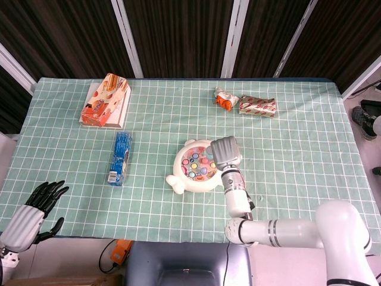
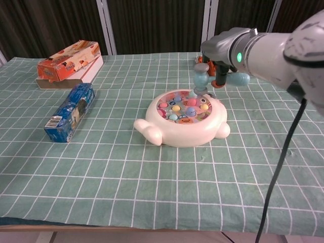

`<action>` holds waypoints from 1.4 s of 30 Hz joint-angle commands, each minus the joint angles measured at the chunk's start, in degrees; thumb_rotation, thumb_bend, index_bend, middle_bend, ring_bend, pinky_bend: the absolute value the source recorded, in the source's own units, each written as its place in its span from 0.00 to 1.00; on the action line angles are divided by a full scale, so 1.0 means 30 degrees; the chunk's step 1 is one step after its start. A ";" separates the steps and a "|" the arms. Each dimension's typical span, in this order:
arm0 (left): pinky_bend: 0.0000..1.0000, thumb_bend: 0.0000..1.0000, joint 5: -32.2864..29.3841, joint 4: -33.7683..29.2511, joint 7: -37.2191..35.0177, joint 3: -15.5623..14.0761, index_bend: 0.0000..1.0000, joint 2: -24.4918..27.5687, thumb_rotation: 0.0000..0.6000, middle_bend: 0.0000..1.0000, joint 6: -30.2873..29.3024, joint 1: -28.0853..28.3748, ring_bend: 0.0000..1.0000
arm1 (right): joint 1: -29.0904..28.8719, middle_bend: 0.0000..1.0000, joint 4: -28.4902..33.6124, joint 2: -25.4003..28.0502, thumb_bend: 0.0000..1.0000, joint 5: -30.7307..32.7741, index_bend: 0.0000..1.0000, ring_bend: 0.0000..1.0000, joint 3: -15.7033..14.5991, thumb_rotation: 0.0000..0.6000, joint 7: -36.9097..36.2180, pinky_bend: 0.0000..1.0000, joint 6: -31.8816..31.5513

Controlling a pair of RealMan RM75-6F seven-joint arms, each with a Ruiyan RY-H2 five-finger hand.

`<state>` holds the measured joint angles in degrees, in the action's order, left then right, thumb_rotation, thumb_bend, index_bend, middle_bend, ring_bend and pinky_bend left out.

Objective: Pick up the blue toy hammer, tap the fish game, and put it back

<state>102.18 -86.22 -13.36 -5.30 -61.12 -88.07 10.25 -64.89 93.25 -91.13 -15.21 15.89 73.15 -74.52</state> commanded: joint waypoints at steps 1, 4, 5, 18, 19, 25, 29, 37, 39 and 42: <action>0.03 0.44 -0.0005 -0.0079 0.0167 0.0000 0.00 -0.0038 1.00 0.00 0.0091 0.0027 0.00 | 0.1068 0.64 0.2472 0.2239 0.66 -0.1745 0.89 0.75 -0.0838 1.00 -0.0738 0.74 -0.0725; 0.03 0.44 0.0036 -0.0174 0.0431 -0.0031 0.00 -0.0080 1.00 0.00 0.0108 -0.0001 0.00 | 0.2118 0.64 0.3928 0.3795 0.66 -0.3531 0.88 0.75 -0.1894 1.00 -0.1754 0.74 -0.0943; 0.03 0.44 0.0062 -0.0187 0.0499 -0.0050 0.00 -0.0090 1.00 0.00 0.0085 -0.0026 0.00 | 0.2515 0.64 0.4212 0.4241 0.66 -0.4086 0.88 0.75 -0.2228 1.00 -0.2245 0.74 -0.0927; 0.03 0.44 0.0123 -0.0366 0.1117 -0.0094 0.00 -0.0245 1.00 0.00 0.0288 -0.0004 0.00 | 0.7784 0.64 -0.2066 0.4807 0.66 -1.1173 0.88 0.75 -0.6214 1.00 -1.1743 0.75 0.2260; 0.03 0.44 0.0126 -0.0380 0.1205 -0.0097 0.00 -0.0273 1.00 0.00 0.0317 -0.0001 0.00 | 0.8039 0.64 -0.3004 0.4433 0.66 -1.1600 0.88 0.75 -0.6255 1.00 -1.2428 0.75 0.2513; 0.03 0.44 -0.0104 -0.0544 0.1554 0.0005 0.00 -0.0357 1.00 0.00 0.0622 0.0102 0.00 | 0.8724 0.64 -0.6305 0.2888 0.66 -1.3077 0.88 0.75 -0.5878 1.00 -1.4790 0.75 0.3480; 0.03 0.44 -0.0127 -0.0572 0.1637 -0.0026 0.00 -0.0369 1.00 0.00 0.0706 0.0108 0.00 | 0.8950 0.64 -0.7539 0.2034 0.66 -1.3577 0.88 0.75 -0.5525 1.00 -1.5398 0.75 0.3862; 0.03 0.44 -0.0138 -0.0603 0.1616 -0.0032 0.00 -0.0336 1.00 0.00 0.0714 0.0120 0.00 | 0.9269 0.64 -0.8895 0.1055 0.66 -1.4107 0.86 0.75 -0.4779 1.00 -1.5934 0.75 0.4499; 0.03 0.44 -0.0119 -0.0590 0.1612 -0.0048 0.00 -0.0336 1.00 0.00 0.0697 0.0110 0.00 | 0.9321 0.64 -0.9027 0.0954 0.66 -1.4131 0.85 0.75 -0.4602 1.00 -1.5918 0.75 0.4592; 0.03 0.44 -0.0101 -0.0592 0.1617 -0.0059 0.00 -0.0332 1.00 0.00 0.0676 0.0100 0.00 | 0.9385 0.64 -0.9139 0.0856 0.65 -1.4159 0.83 0.75 -0.4356 1.00 -1.5975 0.75 0.4890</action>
<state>101.87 -88.00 -8.51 -5.48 -62.12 -86.04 10.55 -36.82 65.95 -88.45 -57.65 2.63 25.30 -60.07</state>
